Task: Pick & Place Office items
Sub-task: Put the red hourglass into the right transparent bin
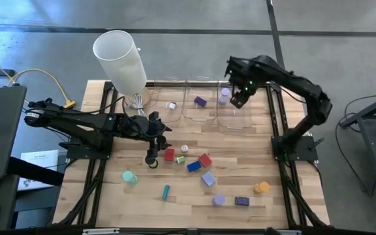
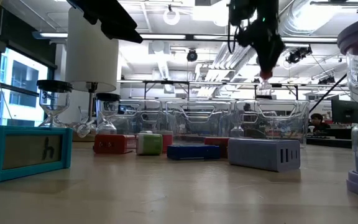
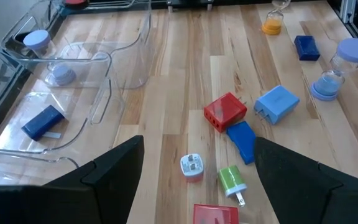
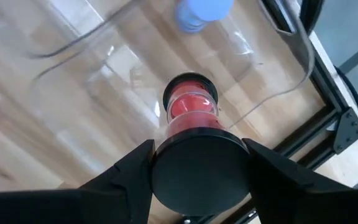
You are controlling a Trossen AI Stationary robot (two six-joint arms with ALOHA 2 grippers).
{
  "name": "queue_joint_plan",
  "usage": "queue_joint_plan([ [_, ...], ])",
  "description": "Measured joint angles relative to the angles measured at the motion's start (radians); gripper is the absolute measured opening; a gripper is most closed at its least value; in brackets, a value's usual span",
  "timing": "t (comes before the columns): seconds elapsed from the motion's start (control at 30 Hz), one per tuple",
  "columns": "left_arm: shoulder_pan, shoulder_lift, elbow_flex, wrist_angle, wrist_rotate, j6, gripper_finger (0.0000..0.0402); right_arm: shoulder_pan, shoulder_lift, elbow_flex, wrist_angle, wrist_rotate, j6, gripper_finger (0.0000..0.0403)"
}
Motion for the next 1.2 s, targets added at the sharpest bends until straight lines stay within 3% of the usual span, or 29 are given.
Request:
queue_joint_plan([
  [0.23,0.000,0.000,0.000,-0.001,0.000,0.000,0.0294,-0.080,0.105,0.000,0.083,-0.085,-0.082,0.0199],
  [0.47,0.000,0.000,0.000,-0.006,0.000,-0.004,0.0294,-0.132,0.192,-0.002,0.106,-0.080,-0.120,0.0199],
  [0.73,0.000,0.000,0.000,-0.031,0.000,-0.005,0.0294,-0.152,0.200,-0.002,0.148,-0.063,-0.139,0.0199],
  [1.03,0.000,0.000,0.000,-0.048,0.000,-0.030,0.0294,-0.205,0.200,-0.003,0.175,-0.116,-0.163,0.0199],
  [1.2,0.000,0.000,0.000,-0.056,0.000,-0.047,0.0294,-0.220,0.200,-0.057,0.207,-0.122,-0.171,0.0199],
])
